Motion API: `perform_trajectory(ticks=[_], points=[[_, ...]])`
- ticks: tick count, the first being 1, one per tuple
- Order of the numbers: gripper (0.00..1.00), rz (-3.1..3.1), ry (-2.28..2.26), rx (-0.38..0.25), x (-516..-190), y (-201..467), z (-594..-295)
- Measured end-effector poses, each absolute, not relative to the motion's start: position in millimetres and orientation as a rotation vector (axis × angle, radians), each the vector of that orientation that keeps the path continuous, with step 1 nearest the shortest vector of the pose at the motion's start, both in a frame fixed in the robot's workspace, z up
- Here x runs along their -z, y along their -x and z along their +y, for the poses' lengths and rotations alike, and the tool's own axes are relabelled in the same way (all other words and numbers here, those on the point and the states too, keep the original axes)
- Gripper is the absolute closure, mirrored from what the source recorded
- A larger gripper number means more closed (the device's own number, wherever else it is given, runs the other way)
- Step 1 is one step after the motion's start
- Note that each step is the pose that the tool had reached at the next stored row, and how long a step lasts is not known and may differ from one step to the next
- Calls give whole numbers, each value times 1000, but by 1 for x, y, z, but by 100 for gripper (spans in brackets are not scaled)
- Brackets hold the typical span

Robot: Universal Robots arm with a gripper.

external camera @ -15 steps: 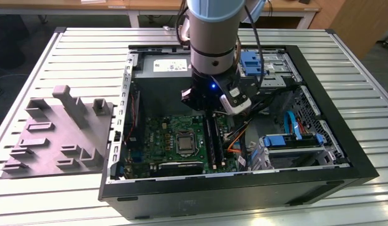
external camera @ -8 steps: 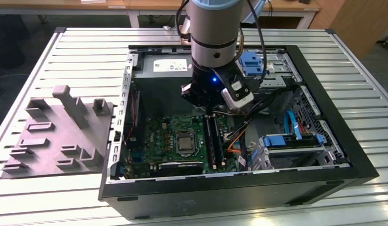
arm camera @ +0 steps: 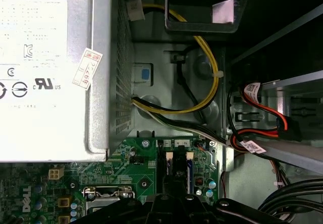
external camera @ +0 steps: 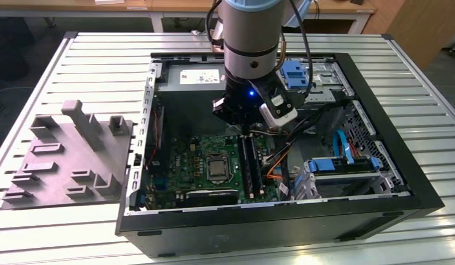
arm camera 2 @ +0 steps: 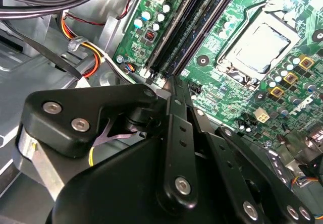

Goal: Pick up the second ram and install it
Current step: 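Press down the second ram until it locks into place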

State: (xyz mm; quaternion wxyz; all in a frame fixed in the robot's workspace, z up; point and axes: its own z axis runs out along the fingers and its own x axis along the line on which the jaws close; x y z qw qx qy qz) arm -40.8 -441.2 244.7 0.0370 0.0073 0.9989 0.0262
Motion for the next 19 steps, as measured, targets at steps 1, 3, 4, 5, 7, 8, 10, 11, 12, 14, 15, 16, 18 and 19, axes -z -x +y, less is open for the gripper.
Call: perform_trajectory(ticks=[1, 3, 4, 5, 7, 8, 10, 11, 12, 14, 15, 16, 18, 19], points=[[90, 3066, -22, -80, -245, 41, -441], [90, 3066, -22, -80, -245, 41, -441], [90, 3066, -22, -80, -245, 41, -441], [90, 3066, -23, -80, -245, 41, -442], [90, 3066, -22, -80, -245, 41, -444], [90, 3066, -23, -80, -245, 41, -446], [90, 3066, -22, -80, -245, 41, -450], [90, 3066, -22, -80, -245, 41, -453], [90, 3066, -22, -80, -245, 41, -455], [90, 3066, -22, -80, -245, 41, -461], [90, 3066, -23, -80, -245, 41, -464], [90, 3066, -23, -80, -245, 41, -467], [90, 3066, -22, -80, -245, 41, -474], [90, 3066, -23, -80, -244, 41, -477]])
